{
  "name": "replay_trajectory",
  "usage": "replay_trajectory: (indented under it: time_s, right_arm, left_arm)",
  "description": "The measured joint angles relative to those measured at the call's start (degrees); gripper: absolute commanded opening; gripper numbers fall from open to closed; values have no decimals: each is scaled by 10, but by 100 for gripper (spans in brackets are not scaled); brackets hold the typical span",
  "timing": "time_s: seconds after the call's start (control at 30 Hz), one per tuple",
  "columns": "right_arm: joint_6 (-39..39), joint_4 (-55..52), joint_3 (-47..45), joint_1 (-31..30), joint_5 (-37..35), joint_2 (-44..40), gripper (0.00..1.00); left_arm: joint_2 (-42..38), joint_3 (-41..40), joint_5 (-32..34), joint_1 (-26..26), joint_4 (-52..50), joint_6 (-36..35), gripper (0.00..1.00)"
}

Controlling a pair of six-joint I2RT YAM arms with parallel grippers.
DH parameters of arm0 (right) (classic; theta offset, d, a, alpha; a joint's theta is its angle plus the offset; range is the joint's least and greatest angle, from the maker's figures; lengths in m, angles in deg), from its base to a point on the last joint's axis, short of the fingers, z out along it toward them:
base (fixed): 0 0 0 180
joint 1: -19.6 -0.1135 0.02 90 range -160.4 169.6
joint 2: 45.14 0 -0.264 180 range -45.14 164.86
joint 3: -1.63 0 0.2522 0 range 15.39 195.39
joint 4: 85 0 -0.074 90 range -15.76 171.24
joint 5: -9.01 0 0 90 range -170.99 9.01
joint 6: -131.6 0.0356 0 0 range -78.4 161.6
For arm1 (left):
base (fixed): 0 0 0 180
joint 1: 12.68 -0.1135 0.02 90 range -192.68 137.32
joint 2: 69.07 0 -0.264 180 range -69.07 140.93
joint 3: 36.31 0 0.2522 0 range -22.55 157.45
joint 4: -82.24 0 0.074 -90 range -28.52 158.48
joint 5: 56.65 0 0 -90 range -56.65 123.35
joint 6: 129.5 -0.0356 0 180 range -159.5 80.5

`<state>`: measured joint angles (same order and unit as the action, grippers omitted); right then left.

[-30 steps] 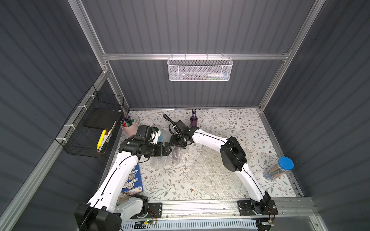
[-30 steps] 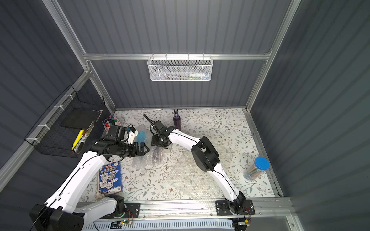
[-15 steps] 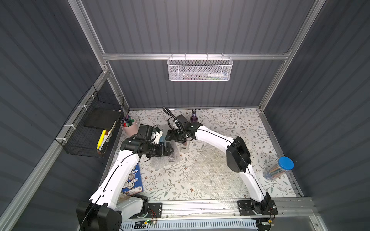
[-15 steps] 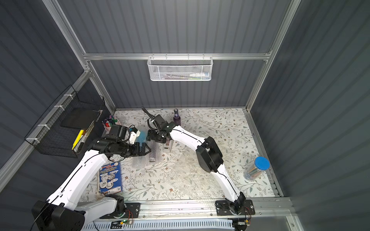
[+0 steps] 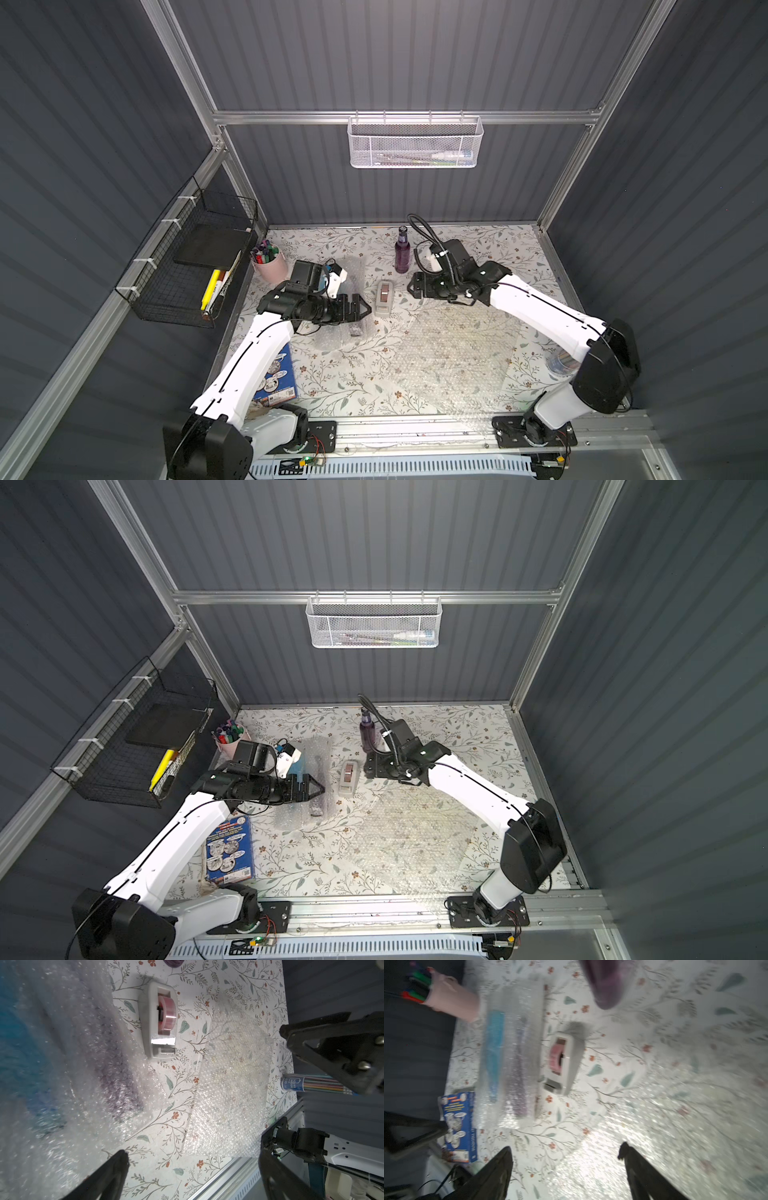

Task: Wrap wine bottles in bubble wrap
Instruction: Place the bubble wrap at the center of the board, then adjust the bubble wrap at the center of the board.

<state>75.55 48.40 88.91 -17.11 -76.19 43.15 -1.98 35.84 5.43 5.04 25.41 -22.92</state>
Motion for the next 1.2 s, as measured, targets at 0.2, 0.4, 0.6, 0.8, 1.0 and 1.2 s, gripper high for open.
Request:
replay_trajectory:
  time_s: [0.2,0.4,0.6,0.8,1.0,1.2]
  right_arm:
    - [21,-31,-111,73,-77,-16,81]
    - [32,-30,-76,86,-96,84,71]
    - [1,-22,-9,89,-97,190,64]
    - [-56,-23,33,89,-99,256,58]
    - [-157,-23,91,89,-95,297,54]
    - [-300,-32,171,92,-30,347,54]
  left_arm:
    - [28,-6,-7,43,44,21,99]
    - [40,-9,-15,48,59,23,99]
    - [39,-20,-22,48,57,23,99]
    - [39,-25,-22,48,50,23,99]
    - [39,-25,-23,48,41,23,99]
    - [39,-25,-23,48,35,23,99]
